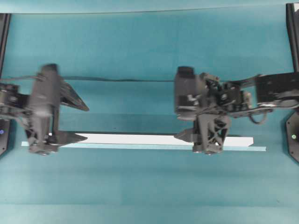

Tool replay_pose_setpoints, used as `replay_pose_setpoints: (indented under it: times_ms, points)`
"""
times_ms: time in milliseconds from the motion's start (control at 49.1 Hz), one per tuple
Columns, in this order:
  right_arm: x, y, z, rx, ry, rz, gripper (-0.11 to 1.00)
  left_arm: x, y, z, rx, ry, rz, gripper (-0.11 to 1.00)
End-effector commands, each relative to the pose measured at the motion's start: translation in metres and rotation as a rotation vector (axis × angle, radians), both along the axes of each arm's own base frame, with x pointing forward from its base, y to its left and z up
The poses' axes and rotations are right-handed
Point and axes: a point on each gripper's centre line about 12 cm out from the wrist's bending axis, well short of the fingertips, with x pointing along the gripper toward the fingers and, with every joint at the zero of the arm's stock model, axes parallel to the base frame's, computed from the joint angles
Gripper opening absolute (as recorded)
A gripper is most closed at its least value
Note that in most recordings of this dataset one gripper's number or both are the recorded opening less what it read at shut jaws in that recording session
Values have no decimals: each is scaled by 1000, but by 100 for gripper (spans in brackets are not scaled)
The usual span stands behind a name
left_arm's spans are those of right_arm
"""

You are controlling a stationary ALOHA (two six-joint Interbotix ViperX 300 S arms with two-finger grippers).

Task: Lift a wooden board with both hands.

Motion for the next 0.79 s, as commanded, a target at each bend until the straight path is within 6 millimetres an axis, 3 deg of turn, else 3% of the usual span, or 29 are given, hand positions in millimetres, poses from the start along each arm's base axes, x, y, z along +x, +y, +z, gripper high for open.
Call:
replay_pose_setpoints:
  times_ms: [0,591,774]
  points:
    - [-3,0,16,-1,-78,-3,86,-5,0,15,-4,-78,-1,98]
    - [-77,-2,65,-7,-528,-25,86,-39,1,44,-1,-236,-5,97]
    - [-100,-2,67,-1,-577,-30,85,-44,1,55,-4,-302,-6,97]
